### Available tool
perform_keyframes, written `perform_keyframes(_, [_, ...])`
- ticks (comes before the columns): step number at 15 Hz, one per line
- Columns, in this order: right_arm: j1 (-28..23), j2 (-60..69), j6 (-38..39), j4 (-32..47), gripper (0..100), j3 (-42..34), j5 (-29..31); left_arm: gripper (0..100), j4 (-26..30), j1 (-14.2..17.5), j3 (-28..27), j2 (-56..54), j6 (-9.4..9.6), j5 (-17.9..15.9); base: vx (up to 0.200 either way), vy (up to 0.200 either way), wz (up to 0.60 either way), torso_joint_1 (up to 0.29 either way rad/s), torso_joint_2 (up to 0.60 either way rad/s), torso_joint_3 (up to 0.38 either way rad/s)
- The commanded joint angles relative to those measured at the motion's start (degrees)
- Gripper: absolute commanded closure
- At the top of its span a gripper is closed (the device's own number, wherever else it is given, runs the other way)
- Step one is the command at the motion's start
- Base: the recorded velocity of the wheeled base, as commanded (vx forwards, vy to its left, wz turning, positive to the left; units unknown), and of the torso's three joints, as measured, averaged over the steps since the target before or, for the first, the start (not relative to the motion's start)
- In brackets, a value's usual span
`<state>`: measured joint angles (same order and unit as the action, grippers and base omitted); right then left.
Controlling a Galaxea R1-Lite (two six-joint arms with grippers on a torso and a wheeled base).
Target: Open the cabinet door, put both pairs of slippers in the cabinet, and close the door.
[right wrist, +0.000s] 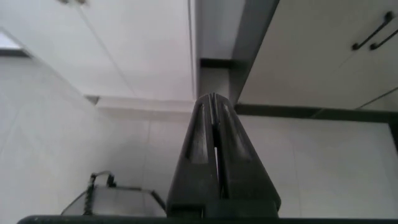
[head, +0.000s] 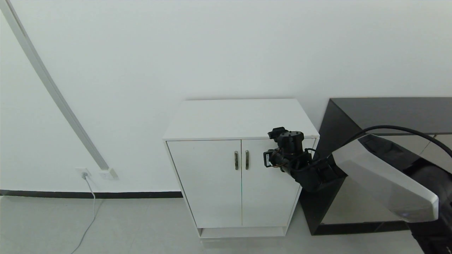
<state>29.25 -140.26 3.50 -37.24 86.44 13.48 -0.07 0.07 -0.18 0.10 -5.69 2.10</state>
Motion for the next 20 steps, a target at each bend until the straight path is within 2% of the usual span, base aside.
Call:
perform_keyframes(1, [0.2, 6.6, -0.1, -3.3, 100, -7.5, 0.0, 100, 0.0, 0.0, 0.0, 0.0, -0.02, 0.0, 0.0, 0.0, 0.0, 0.0, 0.0, 0.0])
perform_keyframes(8, [-3.1, 23.5, -0.1, -10.3, 100, -30.5, 0.0, 100, 0.0, 0.0, 0.0, 0.0, -0.02, 0.0, 0.0, 0.0, 0.0, 0.0, 0.0, 0.0])
perform_keyframes(12, [-11.4, 35.1, -0.2, -13.8, 100, -46.0, -0.6, 100, 0.0, 0.0, 0.0, 0.0, -0.02, -0.1, 0.0, 0.0, 0.0, 0.0, 0.0, 0.0])
perform_keyframes(14, [-13.9, 41.6, -1.1, -13.8, 100, -52.0, -0.8, 100, 0.0, 0.0, 0.0, 0.0, -0.02, -0.1, 0.0, 0.0, 0.0, 0.0, 0.0, 0.0])
perform_keyframes(20, [-15.9, 58.3, -1.7, -13.7, 100, -68.4, -1.6, 100, 0.0, 0.0, 0.0, 0.0, -0.11, -0.1, 0.0, 0.0, 0.0, 0.0, 0.0, 0.0])
